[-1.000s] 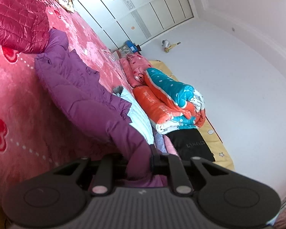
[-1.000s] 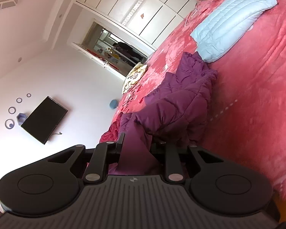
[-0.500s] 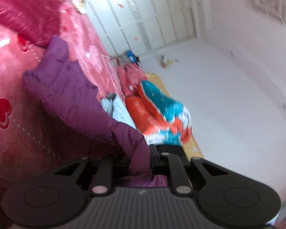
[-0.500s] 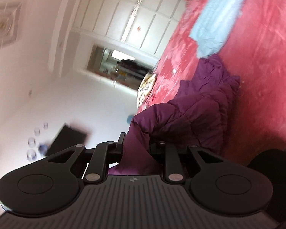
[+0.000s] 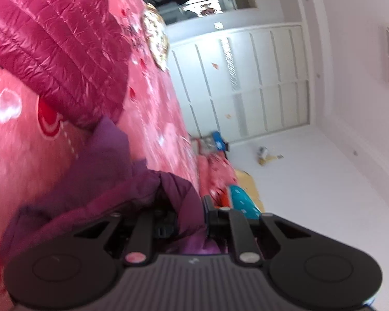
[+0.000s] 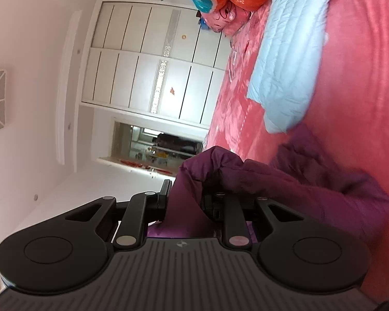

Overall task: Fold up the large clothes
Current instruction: 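Lay the folded hem onto the jacket body and open both grippers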

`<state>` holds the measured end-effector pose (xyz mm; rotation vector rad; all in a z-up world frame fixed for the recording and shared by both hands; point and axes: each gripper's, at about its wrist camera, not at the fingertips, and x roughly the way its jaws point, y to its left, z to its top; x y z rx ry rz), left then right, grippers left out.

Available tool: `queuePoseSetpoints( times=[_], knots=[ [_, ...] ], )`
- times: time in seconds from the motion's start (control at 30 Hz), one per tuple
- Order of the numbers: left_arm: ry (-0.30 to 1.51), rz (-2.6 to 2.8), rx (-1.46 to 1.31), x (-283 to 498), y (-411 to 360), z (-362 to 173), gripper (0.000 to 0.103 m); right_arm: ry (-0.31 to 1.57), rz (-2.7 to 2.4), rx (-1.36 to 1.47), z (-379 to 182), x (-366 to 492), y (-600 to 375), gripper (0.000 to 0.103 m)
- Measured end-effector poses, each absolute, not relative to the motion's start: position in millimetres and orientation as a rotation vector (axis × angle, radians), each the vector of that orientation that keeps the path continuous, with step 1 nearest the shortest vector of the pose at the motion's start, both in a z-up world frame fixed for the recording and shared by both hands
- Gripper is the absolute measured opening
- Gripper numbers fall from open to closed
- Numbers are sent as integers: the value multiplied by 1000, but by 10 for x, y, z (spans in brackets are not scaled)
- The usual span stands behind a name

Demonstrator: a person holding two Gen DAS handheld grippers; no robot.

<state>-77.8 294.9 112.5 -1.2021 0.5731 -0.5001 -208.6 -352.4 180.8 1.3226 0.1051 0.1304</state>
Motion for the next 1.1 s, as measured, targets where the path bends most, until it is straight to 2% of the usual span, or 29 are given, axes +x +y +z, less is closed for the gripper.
queuePoseSetpoints(
  times=[0.17, 0.47, 0.6, 0.67, 0.73, 0.77, 0.83, 0.9, 1.03, 1.1],
  knots=[
    [575, -436, -1181, -246, 2791, 976, 14, 101, 119, 1354, 1577, -1428, -3633, 25],
    [642, -328, -1149, 392, 2638, 553, 15, 151, 102, 1366, 855, -838, -3734, 25],
    [646, -320, -1126, 495, 2602, 495, 16, 169, 116, 1332, 690, -686, -3791, 31],
    [644, -321, -1113, 506, 2603, 501, 19, 180, 118, 1300, 682, -624, -3791, 40],
    [635, -332, -1100, 494, 2613, 521, 25, 172, 132, 1281, 722, -639, -3779, 61],
    [632, -335, -1094, 483, 2615, 532, 28, 170, 138, 1267, 775, -711, -3771, 65],
    [620, -345, -1065, 424, 2628, 618, 38, 168, 150, 1227, 843, -730, -3743, 85],
    [605, -349, -1019, 393, 2608, 718, 48, 155, 166, 1198, 901, -740, -3730, 100],
    [546, -359, -900, 199, 2657, 1034, 70, 136, 148, 1091, 1079, -770, -3700, 103],
    [496, -356, -829, 94, 2662, 1198, 77, 121, 123, 1032, 1163, -815, -3681, 103]
  ],
)
